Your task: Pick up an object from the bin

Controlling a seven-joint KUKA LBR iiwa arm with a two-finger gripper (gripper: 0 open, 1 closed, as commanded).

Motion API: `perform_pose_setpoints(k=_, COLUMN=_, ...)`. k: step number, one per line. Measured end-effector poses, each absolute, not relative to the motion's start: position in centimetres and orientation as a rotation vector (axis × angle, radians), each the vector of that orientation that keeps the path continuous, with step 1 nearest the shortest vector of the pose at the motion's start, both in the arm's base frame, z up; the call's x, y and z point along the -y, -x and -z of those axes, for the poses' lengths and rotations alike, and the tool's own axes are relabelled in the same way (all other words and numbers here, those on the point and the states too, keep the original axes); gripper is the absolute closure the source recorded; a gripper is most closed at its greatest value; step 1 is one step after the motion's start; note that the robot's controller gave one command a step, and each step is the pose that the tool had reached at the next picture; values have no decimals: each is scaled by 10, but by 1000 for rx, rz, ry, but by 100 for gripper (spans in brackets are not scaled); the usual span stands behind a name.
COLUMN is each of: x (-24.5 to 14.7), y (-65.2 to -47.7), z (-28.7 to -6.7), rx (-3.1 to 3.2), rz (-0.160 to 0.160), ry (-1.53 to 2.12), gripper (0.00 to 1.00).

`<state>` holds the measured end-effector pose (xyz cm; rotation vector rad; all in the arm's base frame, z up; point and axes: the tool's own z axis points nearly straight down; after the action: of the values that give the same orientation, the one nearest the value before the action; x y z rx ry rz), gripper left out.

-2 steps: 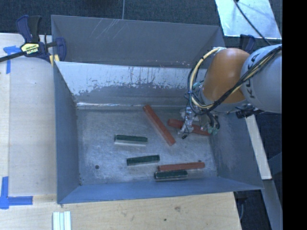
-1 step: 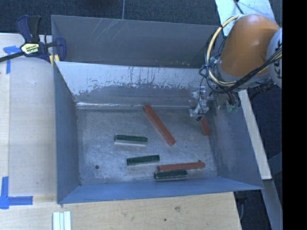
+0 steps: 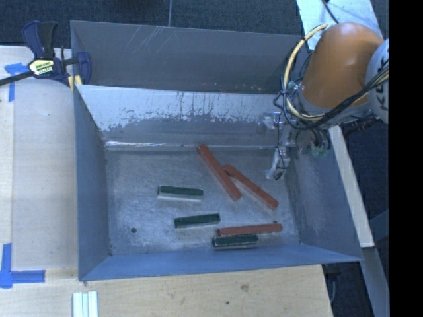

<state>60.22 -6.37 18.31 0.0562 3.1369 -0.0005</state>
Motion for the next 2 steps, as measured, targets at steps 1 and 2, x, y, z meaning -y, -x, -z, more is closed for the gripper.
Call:
perform_pose_setpoints(k=1, x=29, y=-620, z=-71, rx=-3142, rz=0, ry=-163, gripper=0)
perform_pose_setpoints(k=2, x=30, y=-622, z=-76, rx=-3133, rz=0, ry=-165, gripper=100)
